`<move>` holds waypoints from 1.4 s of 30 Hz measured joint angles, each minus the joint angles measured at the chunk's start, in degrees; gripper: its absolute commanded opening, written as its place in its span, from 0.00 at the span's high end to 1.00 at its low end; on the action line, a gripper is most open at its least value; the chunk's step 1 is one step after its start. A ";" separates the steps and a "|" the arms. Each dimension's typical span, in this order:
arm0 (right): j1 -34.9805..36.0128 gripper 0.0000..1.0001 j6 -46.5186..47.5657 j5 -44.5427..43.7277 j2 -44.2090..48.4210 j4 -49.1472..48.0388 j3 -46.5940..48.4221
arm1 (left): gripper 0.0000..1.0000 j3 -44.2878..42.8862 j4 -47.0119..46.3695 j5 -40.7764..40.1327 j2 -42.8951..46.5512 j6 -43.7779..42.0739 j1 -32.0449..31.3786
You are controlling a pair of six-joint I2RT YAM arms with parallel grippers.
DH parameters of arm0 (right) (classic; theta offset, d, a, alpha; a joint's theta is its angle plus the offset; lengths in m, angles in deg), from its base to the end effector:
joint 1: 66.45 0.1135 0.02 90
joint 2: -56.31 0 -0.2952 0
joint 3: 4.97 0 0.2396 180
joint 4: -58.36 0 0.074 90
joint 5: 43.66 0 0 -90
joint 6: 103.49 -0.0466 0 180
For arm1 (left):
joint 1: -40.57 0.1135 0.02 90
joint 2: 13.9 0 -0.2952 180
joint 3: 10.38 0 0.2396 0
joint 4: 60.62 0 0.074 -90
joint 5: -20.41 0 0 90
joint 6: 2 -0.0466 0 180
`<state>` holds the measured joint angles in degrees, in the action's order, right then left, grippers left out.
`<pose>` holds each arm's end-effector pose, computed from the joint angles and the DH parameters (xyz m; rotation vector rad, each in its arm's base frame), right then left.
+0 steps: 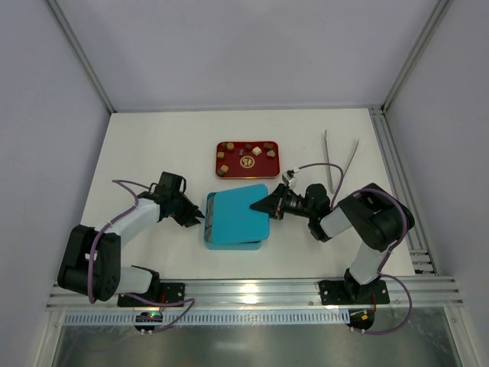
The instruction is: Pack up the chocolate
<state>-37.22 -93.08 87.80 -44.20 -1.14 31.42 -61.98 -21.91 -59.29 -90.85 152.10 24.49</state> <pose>0.2354 0.1671 0.1794 0.2154 2.0720 1.9086 0.2113 -0.0696 0.1907 -1.1036 2.6226 -0.6181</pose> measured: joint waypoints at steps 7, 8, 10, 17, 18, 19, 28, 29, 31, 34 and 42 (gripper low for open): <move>1.68 0.94 0.09 -0.85 -0.02 0.37 1.22 | 0.71 0.02 0.02 0.00 0.44 -0.04 0.00; 1.95 0.94 0.09 -1.01 -0.02 0.35 1.53 | 0.70 0.02 0.02 0.00 0.48 -0.04 0.00; 2.27 0.94 0.11 -1.29 -0.02 0.35 2.08 | 0.67 0.02 0.02 0.00 0.48 -0.11 0.00; 2.91 0.94 0.11 -2.25 -1.16 0.35 3.80 | 0.58 0.00 0.37 -0.09 0.92 -0.66 0.02; 3.06 0.94 0.11 -2.38 -1.53 0.37 4.09 | 0.57 0.00 0.52 -0.11 1.05 -0.85 0.02; 3.19 0.94 0.13 -2.47 -1.88 0.39 4.35 | 0.57 -0.04 0.70 -0.11 1.18 -1.16 0.15; 4.04 0.94 0.68 -3.26 -3.98 0.55 5.18 | 0.58 -0.20 1.40 -0.04 1.73 -2.23 1.97; 4.07 0.94 0.83 -3.26 -4.28 0.55 5.18 | 0.58 -0.20 1.42 -0.02 1.73 -2.32 1.97; 4.09 0.94 1.14 -3.37 -4.94 0.57 5.18 | 0.58 -0.20 1.46 0.00 1.73 -2.62 1.97; 4.09 0.87 1.44 -3.45 -5.55 0.55 5.16 | 0.58 -0.20 1.57 0.00 1.73 -2.93 1.97; 4.09 0.72 1.84 -4.07 -5.62 0.39 3.80 | 0.58 -0.39 1.79 0.20 1.73 -3.06 1.97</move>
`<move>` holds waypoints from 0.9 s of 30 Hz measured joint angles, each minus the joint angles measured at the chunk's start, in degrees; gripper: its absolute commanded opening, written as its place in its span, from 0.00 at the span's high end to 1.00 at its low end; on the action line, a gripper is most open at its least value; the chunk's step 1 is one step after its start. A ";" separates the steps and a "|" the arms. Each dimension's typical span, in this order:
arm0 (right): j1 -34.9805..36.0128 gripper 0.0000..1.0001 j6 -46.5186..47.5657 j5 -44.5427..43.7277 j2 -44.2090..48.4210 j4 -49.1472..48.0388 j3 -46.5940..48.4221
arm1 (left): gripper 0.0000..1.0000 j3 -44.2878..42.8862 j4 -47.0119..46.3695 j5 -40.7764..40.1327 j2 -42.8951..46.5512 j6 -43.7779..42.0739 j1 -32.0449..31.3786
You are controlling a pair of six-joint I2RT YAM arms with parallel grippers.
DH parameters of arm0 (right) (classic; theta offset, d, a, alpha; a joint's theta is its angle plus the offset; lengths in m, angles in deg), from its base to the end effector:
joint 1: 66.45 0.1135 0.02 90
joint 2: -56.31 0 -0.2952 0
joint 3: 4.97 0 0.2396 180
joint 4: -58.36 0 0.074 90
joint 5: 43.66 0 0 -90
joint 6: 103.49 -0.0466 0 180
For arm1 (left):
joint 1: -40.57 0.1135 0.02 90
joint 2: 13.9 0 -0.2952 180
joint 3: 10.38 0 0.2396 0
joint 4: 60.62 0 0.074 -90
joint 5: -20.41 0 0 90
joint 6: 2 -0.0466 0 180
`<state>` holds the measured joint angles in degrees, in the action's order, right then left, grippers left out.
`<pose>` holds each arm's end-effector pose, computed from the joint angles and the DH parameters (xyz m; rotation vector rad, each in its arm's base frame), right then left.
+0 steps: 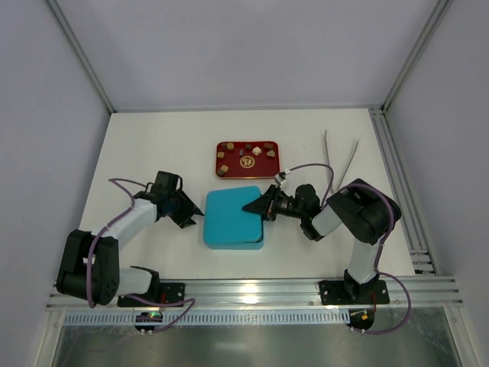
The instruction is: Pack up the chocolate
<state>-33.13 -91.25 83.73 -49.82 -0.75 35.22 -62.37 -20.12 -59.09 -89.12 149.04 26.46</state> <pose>0.2434 0.1939 0.1651 0.2030 2.1060 1.8706 0.2093 -0.0614 0.1970 -1.0696 2.6161 -0.6079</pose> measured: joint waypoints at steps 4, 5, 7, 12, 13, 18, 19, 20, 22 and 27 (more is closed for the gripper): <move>-0.20 0.68 0.04 -0.26 0.00 -0.02 -0.90 | 0.58 0.00 0.00 0.04 0.00 0.00 0.00; -0.33 0.67 0.07 -0.26 0.00 -0.04 -1.11 | 0.58 0.00 0.00 0.04 0.00 -0.02 0.00; -0.55 0.67 0.07 -0.26 0.02 -0.04 -1.49 | 0.58 0.00 0.00 0.07 0.00 -0.02 0.00; -1.42 0.65 0.07 -0.28 0.11 -0.07 -2.89 | 0.58 0.00 0.00 0.07 0.00 -0.02 0.00; -1.64 0.65 0.07 -0.28 0.17 -0.07 -3.19 | 0.58 0.00 0.00 0.07 0.00 -0.02 0.00; -2.71 0.63 0.04 -0.24 1.25 -0.04 -4.26 | 0.58 -0.02 0.00 0.07 0.00 -0.04 0.00; -2.84 0.63 0.04 -0.22 1.46 -0.07 -4.42 | 0.58 -0.02 0.00 0.07 0.00 -0.02 0.00; -3.06 0.63 0.04 -0.20 1.68 -0.07 -4.57 | 0.58 -0.02 0.00 0.07 0.00 -0.04 0.00; -3.45 0.63 0.04 -0.17 2.01 -0.09 -4.87 | 0.58 -0.02 0.00 0.09 0.00 -0.02 0.00; -4.33 0.63 0.04 0.07 2.12 -0.07 -5.86 | 0.58 -0.13 0.02 0.22 0.00 -0.07 0.00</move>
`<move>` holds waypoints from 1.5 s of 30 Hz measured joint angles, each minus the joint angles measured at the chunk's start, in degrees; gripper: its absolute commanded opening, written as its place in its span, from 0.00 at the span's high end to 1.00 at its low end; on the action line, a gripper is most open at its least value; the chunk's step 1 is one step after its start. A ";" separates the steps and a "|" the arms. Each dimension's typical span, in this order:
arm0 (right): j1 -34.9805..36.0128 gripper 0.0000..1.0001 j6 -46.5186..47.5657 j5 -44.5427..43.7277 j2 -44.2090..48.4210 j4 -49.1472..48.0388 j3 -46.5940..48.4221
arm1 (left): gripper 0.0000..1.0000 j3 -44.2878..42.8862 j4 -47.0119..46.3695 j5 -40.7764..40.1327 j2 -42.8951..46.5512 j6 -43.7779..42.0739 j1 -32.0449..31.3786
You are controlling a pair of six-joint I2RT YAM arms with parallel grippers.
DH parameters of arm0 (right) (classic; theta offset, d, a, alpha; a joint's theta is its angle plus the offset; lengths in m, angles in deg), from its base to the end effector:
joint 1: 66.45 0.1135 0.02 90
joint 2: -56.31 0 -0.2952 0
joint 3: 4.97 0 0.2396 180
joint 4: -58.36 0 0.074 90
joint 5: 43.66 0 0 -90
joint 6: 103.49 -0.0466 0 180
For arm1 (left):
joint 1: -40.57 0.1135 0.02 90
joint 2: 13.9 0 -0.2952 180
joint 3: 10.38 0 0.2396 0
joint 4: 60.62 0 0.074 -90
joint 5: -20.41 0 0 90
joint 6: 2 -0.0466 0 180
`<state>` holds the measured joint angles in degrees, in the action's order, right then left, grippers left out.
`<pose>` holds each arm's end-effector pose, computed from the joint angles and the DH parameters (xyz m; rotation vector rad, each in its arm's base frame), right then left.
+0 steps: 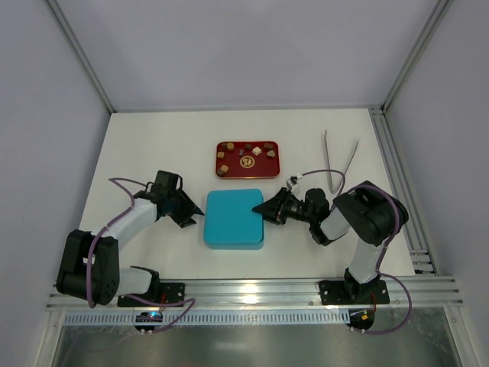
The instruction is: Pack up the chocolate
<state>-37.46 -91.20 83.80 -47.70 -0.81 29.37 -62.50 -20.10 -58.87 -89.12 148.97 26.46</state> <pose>0.2345 0.1624 0.1550 0.3230 2.1330 1.8057 0.2096 -0.0616 0.1976 -1.0663 2.6167 -0.6136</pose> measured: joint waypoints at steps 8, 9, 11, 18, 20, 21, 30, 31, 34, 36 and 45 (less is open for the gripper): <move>-1.95 0.62 0.07 0.70 0.96 0.00 -2.21 | 0.58 -0.83 0.02 0.46 0.00 -0.37 0.00; -2.12 0.62 0.07 0.76 1.18 0.00 -2.32 | 0.58 -0.83 0.02 0.48 0.00 -0.39 0.00; -2.40 0.62 0.20 0.90 1.44 -0.02 -2.56 | 0.58 -0.83 0.00 0.68 0.00 -0.42 0.00; -3.39 0.60 0.66 1.49 1.97 -0.09 -3.67 | 0.58 -1.05 0.09 1.36 0.00 -1.01 0.00; -3.67 0.59 0.92 1.64 2.32 -0.20 -3.89 | 0.58 -1.51 0.17 1.55 0.00 -1.22 0.00; -3.74 0.59 1.03 1.68 2.40 -0.20 -4.00 | 0.58 -1.73 0.13 1.66 0.00 -1.29 0.00; -4.42 0.59 3.17 1.73 4.09 -0.35 -4.96 | 0.58 -1.99 0.17 2.32 -0.02 -1.42 -0.02; -4.48 0.59 3.63 1.73 4.44 -0.35 -5.07 | 0.58 -2.01 0.17 2.36 -0.02 -1.42 -0.07; -4.66 0.59 4.94 1.70 5.68 -0.35 -5.64 | 0.58 -1.99 0.20 2.38 -0.02 -1.44 -0.13; -4.74 0.59 5.88 1.68 6.54 -0.28 -5.81 | 0.58 -1.99 0.20 2.38 -0.02 -1.44 -0.15; -4.85 0.59 10.01 1.18 10.49 0.90 -5.92 | 0.58 -1.99 0.39 2.38 -0.02 -1.44 -0.39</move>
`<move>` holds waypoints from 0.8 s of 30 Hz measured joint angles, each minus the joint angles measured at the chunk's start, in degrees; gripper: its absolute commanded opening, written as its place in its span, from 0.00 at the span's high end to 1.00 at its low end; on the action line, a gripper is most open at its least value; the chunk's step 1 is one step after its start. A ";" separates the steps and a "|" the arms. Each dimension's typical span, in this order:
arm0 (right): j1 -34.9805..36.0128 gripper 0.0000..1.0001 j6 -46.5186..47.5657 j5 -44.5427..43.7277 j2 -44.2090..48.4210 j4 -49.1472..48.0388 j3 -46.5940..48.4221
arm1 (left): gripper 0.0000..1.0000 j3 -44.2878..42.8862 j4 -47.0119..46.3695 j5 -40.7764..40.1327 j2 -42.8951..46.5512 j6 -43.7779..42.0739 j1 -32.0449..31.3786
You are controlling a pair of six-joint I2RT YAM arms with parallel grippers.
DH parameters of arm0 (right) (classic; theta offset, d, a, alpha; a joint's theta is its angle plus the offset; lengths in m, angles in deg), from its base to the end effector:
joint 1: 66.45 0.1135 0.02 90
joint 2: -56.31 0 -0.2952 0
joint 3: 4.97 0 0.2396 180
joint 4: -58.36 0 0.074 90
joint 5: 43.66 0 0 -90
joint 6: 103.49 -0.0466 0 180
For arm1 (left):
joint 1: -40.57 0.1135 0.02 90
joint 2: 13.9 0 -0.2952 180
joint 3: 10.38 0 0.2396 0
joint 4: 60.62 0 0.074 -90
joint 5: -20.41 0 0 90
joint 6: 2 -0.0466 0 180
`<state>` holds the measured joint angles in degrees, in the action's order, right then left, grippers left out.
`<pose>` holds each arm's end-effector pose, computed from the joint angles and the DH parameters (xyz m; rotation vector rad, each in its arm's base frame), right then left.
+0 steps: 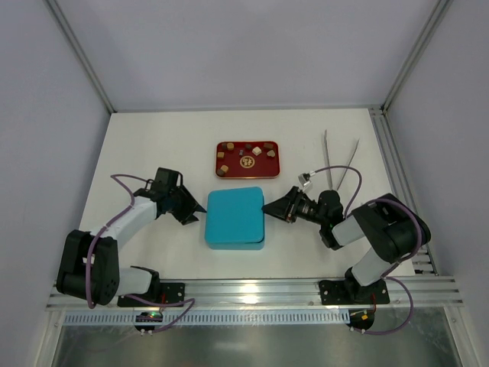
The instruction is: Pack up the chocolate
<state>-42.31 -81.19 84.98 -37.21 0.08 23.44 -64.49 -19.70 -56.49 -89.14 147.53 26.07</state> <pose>0.2149 0.1282 0.1777 0.1572 1.9982 1.6869 0.2145 -0.0664 0.2071 -1.0016 2.6258 -0.6784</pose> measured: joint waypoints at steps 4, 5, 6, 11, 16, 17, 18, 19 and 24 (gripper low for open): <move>-0.04 0.59 1.73 -0.44 1.62 2.34 -0.04 | 0.58 0.00 0.00 0.09 0.00 -0.04 -0.09; -0.11 0.59 2.10 -0.57 1.95 2.93 -0.07 | 0.59 0.00 0.00 0.20 0.00 -0.04 -0.11; -0.17 0.59 2.38 -0.61 2.19 3.45 -0.07 | 0.59 0.00 0.00 0.24 0.00 -0.04 -0.15; -0.35 0.59 3.76 -1.16 2.54 5.70 -0.22 | 0.58 0.00 0.00 0.31 0.00 -0.04 -0.33; -0.52 0.59 4.83 -1.62 2.82 7.56 -0.68 | 0.59 0.00 0.02 0.46 0.00 -0.11 -0.39; -0.55 0.59 5.03 -1.70 3.04 8.11 -0.74 | 0.59 0.00 0.02 0.46 0.00 -0.17 -0.39; -0.55 0.59 5.29 -1.81 3.21 8.59 -0.74 | 0.59 0.00 0.02 0.52 0.02 -0.22 -0.39; -0.55 0.58 5.57 -1.92 3.37 8.87 -0.74 | 0.59 0.00 0.02 0.61 0.00 -0.24 -0.39; -0.59 0.50 7.54 -2.58 5.66 12.17 -0.74 | 0.59 0.00 0.07 1.11 0.02 -0.50 -0.46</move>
<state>-42.90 -73.65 82.40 -31.55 12.26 22.70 -64.49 -19.64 -55.38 -89.12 147.03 25.61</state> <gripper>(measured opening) 0.483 0.413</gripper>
